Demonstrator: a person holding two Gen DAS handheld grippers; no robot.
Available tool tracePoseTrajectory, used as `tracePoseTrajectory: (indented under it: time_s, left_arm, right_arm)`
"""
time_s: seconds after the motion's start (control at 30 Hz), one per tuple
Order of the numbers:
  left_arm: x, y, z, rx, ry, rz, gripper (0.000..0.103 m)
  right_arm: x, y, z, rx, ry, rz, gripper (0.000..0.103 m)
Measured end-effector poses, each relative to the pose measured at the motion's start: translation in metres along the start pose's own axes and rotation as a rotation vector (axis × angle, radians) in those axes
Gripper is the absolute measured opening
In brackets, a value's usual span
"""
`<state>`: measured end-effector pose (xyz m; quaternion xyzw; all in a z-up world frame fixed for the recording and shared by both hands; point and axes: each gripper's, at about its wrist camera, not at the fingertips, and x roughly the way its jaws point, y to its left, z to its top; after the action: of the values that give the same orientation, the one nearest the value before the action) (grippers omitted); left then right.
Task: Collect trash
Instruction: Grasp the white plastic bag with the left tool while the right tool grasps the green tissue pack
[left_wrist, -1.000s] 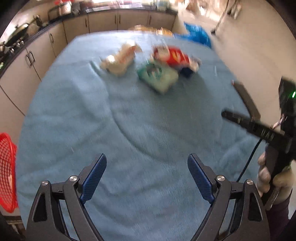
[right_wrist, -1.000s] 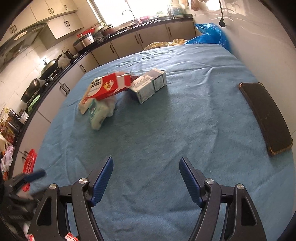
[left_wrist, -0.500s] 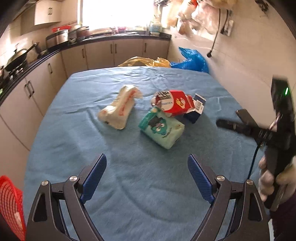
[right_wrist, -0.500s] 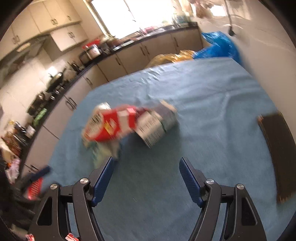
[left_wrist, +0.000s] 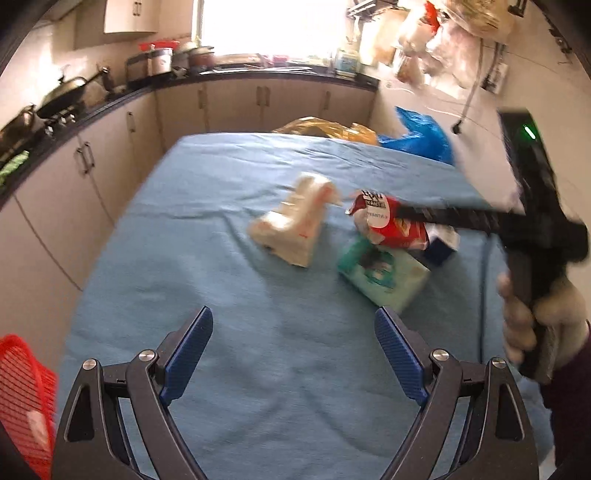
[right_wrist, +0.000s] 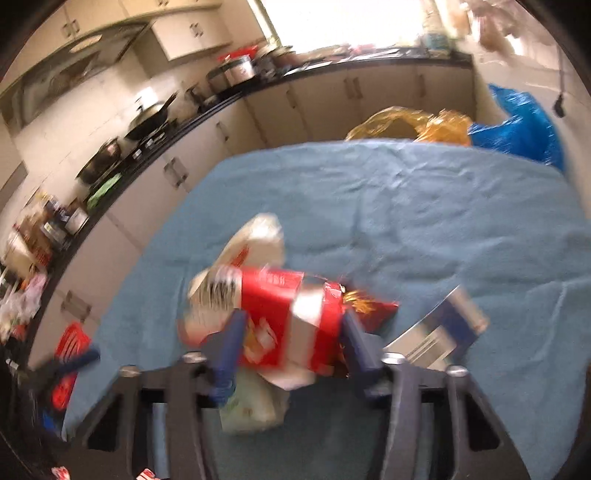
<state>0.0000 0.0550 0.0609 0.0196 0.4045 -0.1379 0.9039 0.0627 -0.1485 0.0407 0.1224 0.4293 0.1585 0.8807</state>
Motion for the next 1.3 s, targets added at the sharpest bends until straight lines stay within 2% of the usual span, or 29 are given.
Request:
tracePoseTrajectory:
  time_s: [0.03,0.1,0.2,0.27,0.33,0.4,0.57,0.7,0.73,0.77,0.83,0.87,0.97,1.1,1.3]
  left_arm:
    - [0.0,0.005,0.003,-0.003,-0.002,0.004,0.088]
    - [0.006,0.013,0.014,0.003,-0.008,0.002,0.088]
    - [0.024,0.017,0.035,0.022,0.0,-0.002,0.088]
    - [0.043,0.017,0.05,0.017,0.013,-0.012,0.088]
    - [0.059,0.017,0.063,0.024,0.026,-0.016,0.088]
    - [0.079,0.012,0.074,0.051,0.039,-0.026,0.088]
    - [0.121,-0.001,0.091,0.107,0.103,-0.03,0.088]
    - [0.141,-0.008,0.094,0.084,0.144,-0.095,0.088]
    - [0.144,-0.009,0.093,0.071,0.158,-0.115,0.083]
    - [0.144,-0.009,0.091,0.052,0.169,-0.136,0.056]
    - [0.141,-0.01,0.087,0.046,0.168,-0.115,0.041]
    - [0.135,-0.008,0.084,0.023,0.172,-0.135,0.04]
    - [0.115,-0.002,0.072,-0.013,0.167,-0.135,0.039]
    - [0.07,0.01,0.047,-0.05,0.15,-0.121,0.039]
    - [-0.005,0.036,0.001,-0.136,0.108,-0.159,0.04]
  right_arm:
    - [0.002,0.003,-0.007,0.0,0.024,0.02,0.029]
    - [0.003,0.009,-0.021,-0.004,0.064,0.064,0.014]
    - [0.002,0.012,-0.04,0.009,0.102,0.11,0.014]
    - [-0.004,0.014,-0.052,0.003,0.09,0.104,0.014]
    - [-0.011,0.015,-0.059,-0.013,0.056,0.069,0.025]
    - [-0.017,0.014,-0.063,-0.014,0.014,0.051,0.053]
    - [-0.027,0.011,-0.062,-0.031,-0.065,0.029,0.056]
    - [-0.028,0.007,-0.063,-0.041,-0.081,0.03,0.059]
    - [-0.028,0.005,-0.063,-0.042,-0.084,0.028,0.061]
    - [-0.028,0.003,-0.063,-0.041,-0.088,0.029,0.065]
    - [-0.03,-0.002,-0.063,-0.028,-0.101,0.028,0.07]
    - [-0.03,-0.006,-0.063,-0.016,-0.106,0.029,0.07]
    - [-0.037,-0.009,-0.064,0.022,-0.115,0.039,0.071]
    - [-0.039,-0.011,-0.065,0.057,-0.121,0.044,0.071]
    - [-0.034,0.01,-0.07,0.022,-0.063,0.042,0.073]
